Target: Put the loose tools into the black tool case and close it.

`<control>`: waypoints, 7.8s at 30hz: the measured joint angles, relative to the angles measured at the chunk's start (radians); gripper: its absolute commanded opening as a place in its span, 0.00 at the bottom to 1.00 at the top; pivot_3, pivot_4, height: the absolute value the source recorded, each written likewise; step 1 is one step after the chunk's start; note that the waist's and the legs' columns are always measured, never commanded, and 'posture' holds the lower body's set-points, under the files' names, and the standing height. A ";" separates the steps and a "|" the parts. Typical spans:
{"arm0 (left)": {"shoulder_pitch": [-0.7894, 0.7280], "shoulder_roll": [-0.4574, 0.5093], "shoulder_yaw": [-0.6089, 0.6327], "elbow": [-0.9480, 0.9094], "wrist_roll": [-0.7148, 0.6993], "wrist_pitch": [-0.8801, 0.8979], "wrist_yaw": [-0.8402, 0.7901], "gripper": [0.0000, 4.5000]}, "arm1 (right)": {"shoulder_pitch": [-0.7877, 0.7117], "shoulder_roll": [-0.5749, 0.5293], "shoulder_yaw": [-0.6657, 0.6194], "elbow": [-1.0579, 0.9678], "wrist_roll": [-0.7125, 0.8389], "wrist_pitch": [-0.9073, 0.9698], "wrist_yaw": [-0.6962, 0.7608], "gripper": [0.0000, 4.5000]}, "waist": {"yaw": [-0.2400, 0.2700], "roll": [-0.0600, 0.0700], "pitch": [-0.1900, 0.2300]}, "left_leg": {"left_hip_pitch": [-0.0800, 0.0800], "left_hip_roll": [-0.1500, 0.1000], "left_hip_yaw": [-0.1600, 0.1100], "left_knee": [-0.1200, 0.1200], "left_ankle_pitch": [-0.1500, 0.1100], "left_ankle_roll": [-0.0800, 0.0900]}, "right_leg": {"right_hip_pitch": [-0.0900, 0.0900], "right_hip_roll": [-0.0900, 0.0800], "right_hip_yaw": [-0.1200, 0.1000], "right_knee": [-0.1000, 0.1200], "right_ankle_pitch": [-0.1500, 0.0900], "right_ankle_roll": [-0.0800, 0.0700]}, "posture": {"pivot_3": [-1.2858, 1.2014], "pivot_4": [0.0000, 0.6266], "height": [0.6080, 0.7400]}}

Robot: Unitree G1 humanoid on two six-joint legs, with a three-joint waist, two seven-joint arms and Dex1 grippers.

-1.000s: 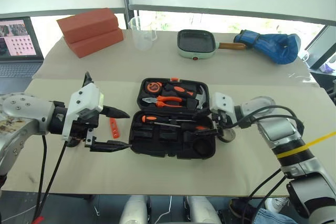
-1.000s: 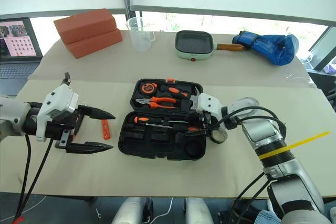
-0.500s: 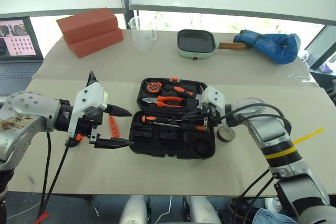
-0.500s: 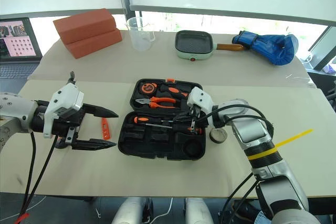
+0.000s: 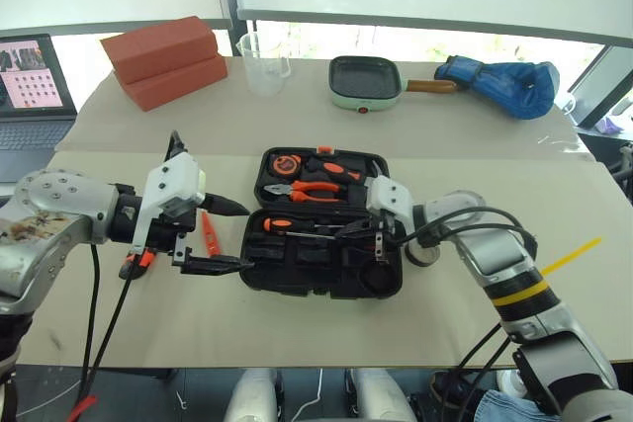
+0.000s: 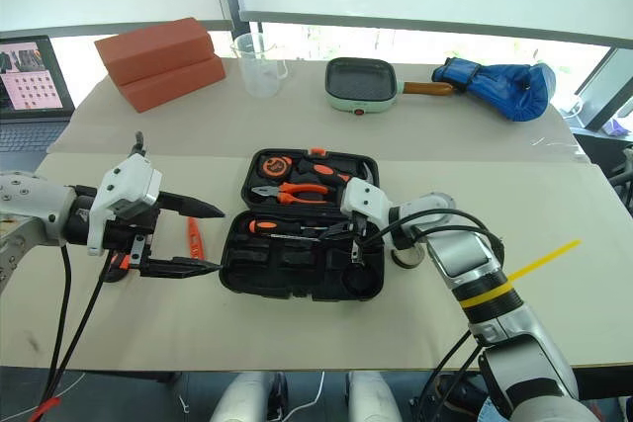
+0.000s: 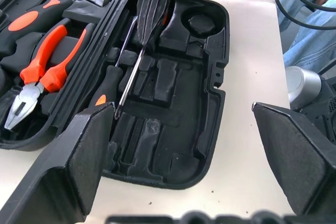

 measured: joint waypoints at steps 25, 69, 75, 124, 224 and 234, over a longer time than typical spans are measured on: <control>0.505 -0.135 0.435 -0.145 0.012 0.170 0.289 1.00 | 0.053 -0.220 -0.453 -0.442 0.588 0.459 0.094 0.78 | -0.008 0.000 0.000 | 0.000 0.002 -0.008 -0.002 -0.001 0.000 | -0.001 -0.001 0.000 -0.001 0.000 -0.001 | 0.52 0.24 1.00; -0.423 -0.131 -0.154 0.661 -1.046 0.913 1.746 1.00 | 0.348 -0.178 -0.486 -0.697 0.699 0.352 -0.168 1.00 | 0.003 -0.004 0.000 | 0.000 -0.002 -0.012 -0.002 0.000 -0.003 | 0.000 -0.004 -0.001 0.000 0.002 0.000 | 0.52 0.24 1.00; -0.432 -0.141 -0.276 0.730 -1.248 0.830 1.947 1.00 | 0.357 -0.178 -0.486 -0.714 0.701 0.351 -0.189 1.00 | 0.003 -0.004 0.000 | 0.000 -0.001 -0.012 -0.002 0.001 -0.004 | 0.000 -0.005 -0.001 0.000 0.002 0.000 | 0.52 0.24 1.00; -0.690 -0.284 -0.710 0.619 0.495 -0.366 -0.296 0.08 | 0.533 -0.389 -0.572 -0.824 0.776 0.324 -0.169 1.00 | 0.041 -0.005 0.000 | -0.013 -0.004 -0.007 0.009 -0.001 0.003 | -0.001 -0.002 -0.004 -0.006 0.002 0.005 | 0.52 0.24 1.00; -0.143 -0.502 -0.324 0.599 0.457 -0.559 -0.046 0.02 | 0.524 -0.377 -0.587 -0.822 0.894 0.358 -0.362 1.00 | 0.023 -0.001 -0.007 | -0.007 -0.002 -0.015 0.014 -0.002 0.004 | 0.005 -0.002 -0.002 0.000 0.002 0.005 | 0.52 0.24 1.00; -0.155 -0.495 -0.258 0.594 0.365 -0.334 -0.038 0.02 | 0.505 -0.390 -0.576 -0.803 0.894 0.358 -0.350 1.00 | 0.013 0.000 -0.008 | -0.008 -0.001 -0.015 0.014 -0.002 0.004 | 0.003 -0.001 -0.001 0.000 0.003 0.005 | 0.52 0.24 1.00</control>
